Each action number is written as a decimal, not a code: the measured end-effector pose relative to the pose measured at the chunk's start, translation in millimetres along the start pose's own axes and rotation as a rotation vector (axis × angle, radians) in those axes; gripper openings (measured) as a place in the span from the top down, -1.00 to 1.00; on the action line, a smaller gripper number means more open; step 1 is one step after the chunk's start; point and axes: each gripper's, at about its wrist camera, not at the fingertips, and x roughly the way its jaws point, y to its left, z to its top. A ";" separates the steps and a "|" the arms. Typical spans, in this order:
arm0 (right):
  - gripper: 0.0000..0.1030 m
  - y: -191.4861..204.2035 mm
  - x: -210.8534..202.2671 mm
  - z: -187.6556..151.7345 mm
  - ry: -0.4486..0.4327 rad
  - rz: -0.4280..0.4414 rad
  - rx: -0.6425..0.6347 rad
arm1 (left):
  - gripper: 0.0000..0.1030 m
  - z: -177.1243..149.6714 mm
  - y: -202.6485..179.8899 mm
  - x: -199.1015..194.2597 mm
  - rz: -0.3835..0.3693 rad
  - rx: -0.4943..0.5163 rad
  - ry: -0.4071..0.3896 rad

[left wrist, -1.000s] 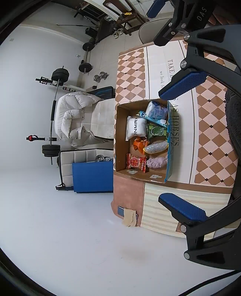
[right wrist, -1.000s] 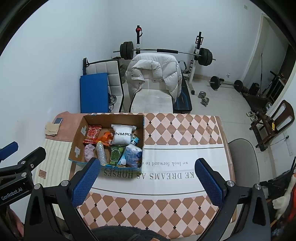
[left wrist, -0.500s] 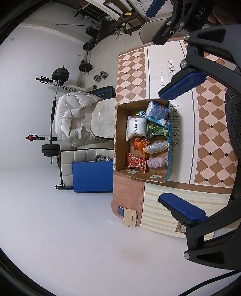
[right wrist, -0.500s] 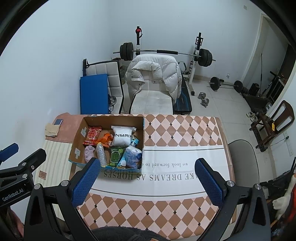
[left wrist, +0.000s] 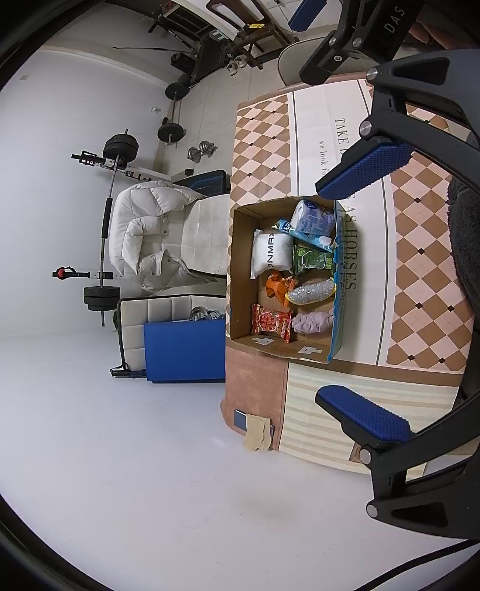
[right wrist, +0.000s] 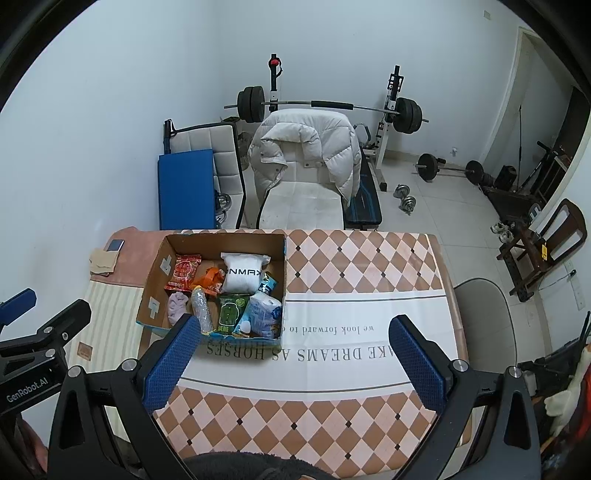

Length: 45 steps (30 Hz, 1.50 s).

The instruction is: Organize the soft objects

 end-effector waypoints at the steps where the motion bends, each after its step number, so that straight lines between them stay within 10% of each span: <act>1: -1.00 0.3 -0.4 -1.3 0.000 0.002 0.004 | -1.00 0.0 0.0 -0.1 0.001 -0.001 0.000; 45: -1.00 -2.8 -4.4 -6.0 -0.007 -0.002 0.015 | -1.00 -4.0 6.2 -7.3 0.017 -0.017 -0.015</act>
